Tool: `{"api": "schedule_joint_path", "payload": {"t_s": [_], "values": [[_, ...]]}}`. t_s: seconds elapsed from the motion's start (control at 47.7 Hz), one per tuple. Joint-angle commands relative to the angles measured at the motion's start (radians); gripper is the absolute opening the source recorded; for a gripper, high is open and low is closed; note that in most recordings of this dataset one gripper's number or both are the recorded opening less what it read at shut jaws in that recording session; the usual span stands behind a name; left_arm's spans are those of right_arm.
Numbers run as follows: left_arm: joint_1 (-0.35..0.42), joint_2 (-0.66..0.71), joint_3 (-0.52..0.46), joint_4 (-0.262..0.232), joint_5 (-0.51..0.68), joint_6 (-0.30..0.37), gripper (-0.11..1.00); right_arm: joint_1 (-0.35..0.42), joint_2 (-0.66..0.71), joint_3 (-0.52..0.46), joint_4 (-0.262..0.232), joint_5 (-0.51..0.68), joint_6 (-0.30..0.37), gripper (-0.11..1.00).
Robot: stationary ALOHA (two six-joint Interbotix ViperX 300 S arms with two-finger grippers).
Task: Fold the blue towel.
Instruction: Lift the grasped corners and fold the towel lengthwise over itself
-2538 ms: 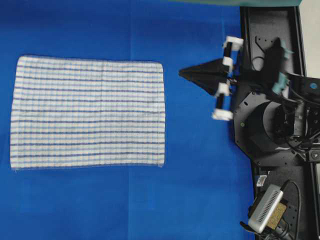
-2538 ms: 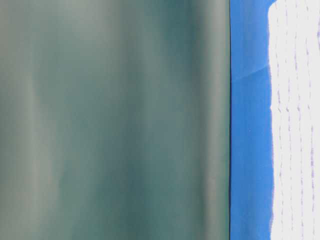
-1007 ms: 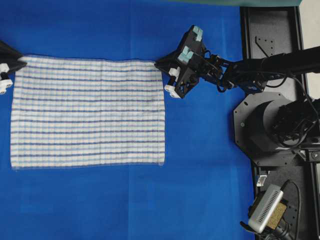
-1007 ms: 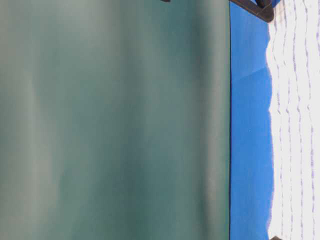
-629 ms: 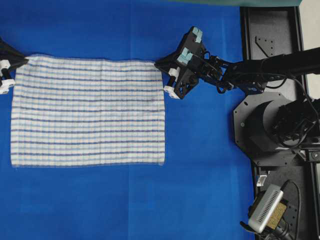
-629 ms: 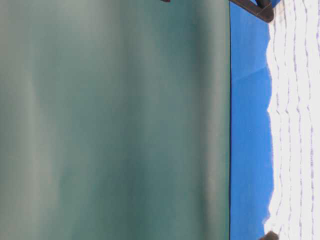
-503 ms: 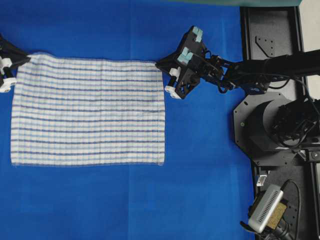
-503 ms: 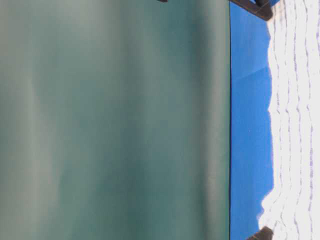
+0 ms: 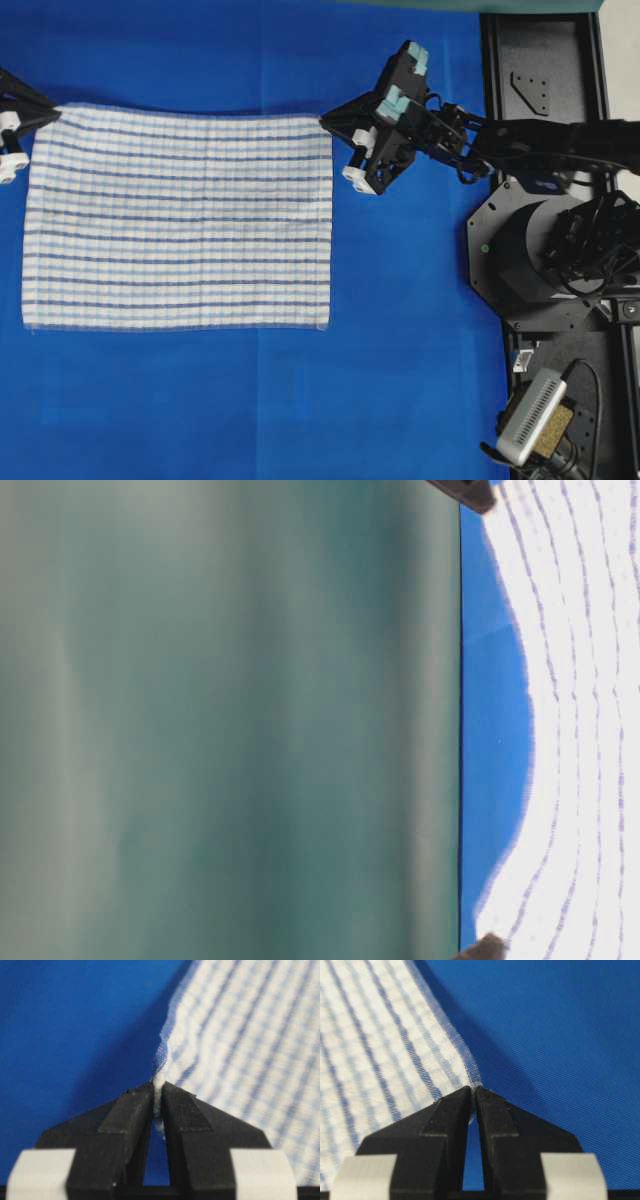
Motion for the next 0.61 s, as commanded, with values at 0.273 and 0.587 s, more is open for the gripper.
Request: {"api": "schedule_joint_path", "payload": {"t_s": [0.273,0.587], "values": [[-0.215,-0.227,0.008,-0.002,0.150,-0.034,0.05,0.175,-0.212,0.057,0.147,0.064,0.002,0.17],[-0.394,-0.304,0.063,-0.003,0.156,-0.156,0.05,0.411,-0.295,0.095,0.316,0.089,0.002,0.17]]}}
